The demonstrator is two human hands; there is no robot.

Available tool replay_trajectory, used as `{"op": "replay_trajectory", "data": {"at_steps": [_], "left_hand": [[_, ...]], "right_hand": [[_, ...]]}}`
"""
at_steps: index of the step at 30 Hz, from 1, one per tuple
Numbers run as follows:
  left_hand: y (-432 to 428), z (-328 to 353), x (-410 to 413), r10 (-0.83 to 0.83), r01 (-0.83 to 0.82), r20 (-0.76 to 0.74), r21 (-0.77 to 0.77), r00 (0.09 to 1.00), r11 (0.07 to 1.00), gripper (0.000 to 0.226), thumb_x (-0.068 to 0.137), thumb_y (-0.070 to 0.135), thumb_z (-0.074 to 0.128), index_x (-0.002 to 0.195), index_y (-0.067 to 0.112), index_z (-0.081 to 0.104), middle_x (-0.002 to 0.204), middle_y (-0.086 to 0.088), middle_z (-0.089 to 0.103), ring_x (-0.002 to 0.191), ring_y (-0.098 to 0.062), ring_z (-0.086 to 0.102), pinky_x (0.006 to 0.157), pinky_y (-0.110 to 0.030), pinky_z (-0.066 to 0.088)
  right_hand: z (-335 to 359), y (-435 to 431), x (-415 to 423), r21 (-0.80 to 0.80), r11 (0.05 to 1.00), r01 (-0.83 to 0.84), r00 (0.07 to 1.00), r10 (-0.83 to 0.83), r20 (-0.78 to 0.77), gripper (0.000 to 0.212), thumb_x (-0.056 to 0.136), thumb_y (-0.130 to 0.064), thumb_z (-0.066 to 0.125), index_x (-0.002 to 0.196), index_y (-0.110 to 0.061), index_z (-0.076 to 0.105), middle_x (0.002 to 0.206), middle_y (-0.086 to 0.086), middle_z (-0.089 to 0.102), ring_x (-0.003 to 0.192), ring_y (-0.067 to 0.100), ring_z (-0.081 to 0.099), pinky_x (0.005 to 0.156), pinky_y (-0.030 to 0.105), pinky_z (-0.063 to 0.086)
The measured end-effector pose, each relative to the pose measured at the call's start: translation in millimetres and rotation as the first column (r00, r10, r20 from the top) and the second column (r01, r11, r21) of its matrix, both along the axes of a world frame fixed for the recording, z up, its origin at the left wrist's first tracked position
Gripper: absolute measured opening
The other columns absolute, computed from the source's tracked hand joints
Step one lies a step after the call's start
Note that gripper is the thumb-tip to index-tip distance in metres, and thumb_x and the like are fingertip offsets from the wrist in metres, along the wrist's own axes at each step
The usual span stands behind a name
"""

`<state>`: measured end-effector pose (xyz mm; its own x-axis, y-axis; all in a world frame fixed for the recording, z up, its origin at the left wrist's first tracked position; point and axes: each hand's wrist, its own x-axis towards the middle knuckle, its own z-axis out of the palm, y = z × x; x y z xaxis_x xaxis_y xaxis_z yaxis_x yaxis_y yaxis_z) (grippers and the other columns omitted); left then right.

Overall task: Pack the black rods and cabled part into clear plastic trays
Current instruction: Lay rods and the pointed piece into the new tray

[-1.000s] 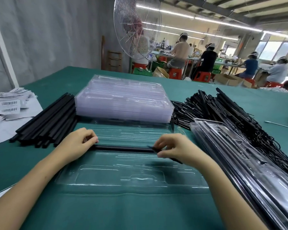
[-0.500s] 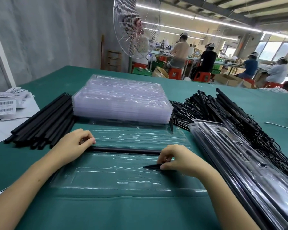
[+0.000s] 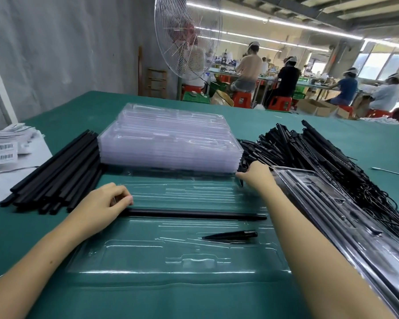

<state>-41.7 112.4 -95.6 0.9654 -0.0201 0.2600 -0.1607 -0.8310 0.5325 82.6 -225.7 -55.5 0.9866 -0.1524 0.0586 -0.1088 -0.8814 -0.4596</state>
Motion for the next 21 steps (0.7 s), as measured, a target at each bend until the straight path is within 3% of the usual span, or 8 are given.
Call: {"op": "replay_trajectory", "data": {"at_steps": [4, 8, 11, 14, 17, 19, 21], "left_hand": [[1.5, 4.3, 3.8, -0.001, 0.001, 0.007, 0.000, 1.000, 1.000, 0.019, 0.092, 0.025, 0.059, 0.073, 0.028, 0.062, 0.076, 0.002, 0.055, 0.069, -0.007, 0.051, 0.062, -0.012, 0.034], [4.3, 2.5, 1.8, -0.006, 0.006, 0.002, 0.008, 1.000, 1.000, 0.019, 0.092, 0.025, 0.059, 0.074, 0.027, 0.063, 0.077, 0.001, 0.055, 0.069, -0.010, 0.052, 0.065, -0.017, 0.036], [5.5, 1.1, 1.3, -0.017, 0.016, -0.005, -0.003, 1.000, 1.000, 0.020, 0.092, 0.026, 0.059, 0.073, 0.030, 0.062, 0.076, 0.002, 0.056, 0.070, -0.010, 0.053, 0.065, -0.019, 0.038], [4.8, -1.6, 2.0, -0.017, 0.017, 0.013, -0.009, 1.000, 1.000, 0.017, 0.092, 0.027, 0.059, 0.076, 0.034, 0.058, 0.076, 0.005, 0.056, 0.068, -0.008, 0.053, 0.064, -0.019, 0.039], [3.5, -4.4, 2.4, 0.006, -0.005, 0.014, -0.054, 1.000, 0.999, 0.011, 0.091, 0.030, 0.058, 0.090, 0.036, 0.049, 0.074, 0.006, 0.057, 0.065, -0.006, 0.053, 0.063, -0.020, 0.040], [4.7, -4.7, 3.0, 0.005, -0.004, 0.018, -0.044, 1.000, 0.999, 0.012, 0.091, 0.027, 0.059, 0.089, 0.036, 0.052, 0.074, 0.005, 0.057, 0.065, -0.005, 0.053, 0.063, -0.017, 0.039], [6.8, -3.5, 3.3, -0.008, 0.008, 0.028, 0.002, 1.000, 1.000, 0.017, 0.089, 0.021, 0.063, 0.082, 0.035, 0.057, 0.073, 0.006, 0.056, 0.065, -0.006, 0.052, 0.062, -0.014, 0.039]], "right_hand": [[1.9, 15.0, 19.9, -0.045, 0.999, 0.011, 1.000, -0.012, -0.029, 0.025, 0.084, -0.023, 0.060, 0.071, -0.010, 0.044, 0.070, 0.004, 0.049, 0.069, 0.025, 0.052, 0.062, 0.029, 0.042], [14.7, 18.7, 27.2, -0.092, 0.996, -0.012, 0.991, -0.001, -0.134, 0.024, 0.083, -0.004, 0.059, 0.064, -0.007, 0.043, 0.064, 0.007, 0.048, 0.052, 0.017, 0.045, 0.042, 0.025, 0.037], [25.3, 5.8, 29.3, -0.130, 0.990, 0.049, 0.987, -0.068, -0.145, 0.020, 0.082, 0.000, 0.054, 0.065, -0.006, 0.045, 0.059, 0.007, 0.050, 0.047, 0.016, 0.046, 0.039, 0.023, 0.039], [39.7, -13.0, 37.7, -0.010, 0.989, 0.150, 0.988, -0.150, -0.042, 0.019, 0.086, 0.002, 0.051, 0.069, -0.005, 0.045, 0.067, 0.012, 0.055, 0.048, 0.017, 0.047, 0.040, 0.024, 0.038], [53.1, -32.9, 46.9, 0.053, 0.979, 0.197, 0.966, -0.203, 0.162, 0.036, 0.090, -0.001, 0.048, 0.061, -0.014, 0.031, 0.064, 0.005, 0.036, 0.057, 0.012, 0.035, 0.044, 0.019, 0.029], [59.5, -41.9, 48.5, 0.046, 0.979, 0.199, 0.961, -0.204, 0.189, 0.038, 0.091, -0.005, 0.049, 0.061, -0.017, 0.029, 0.064, 0.003, 0.030, 0.057, 0.016, 0.032, 0.044, 0.022, 0.032], [63.4, -41.6, 47.8, -0.055, 0.982, 0.183, 0.970, -0.171, 0.172, 0.026, 0.089, -0.005, 0.050, 0.068, -0.014, 0.040, 0.070, 0.014, 0.035, 0.061, 0.025, 0.035, 0.046, 0.019, 0.026]]}}
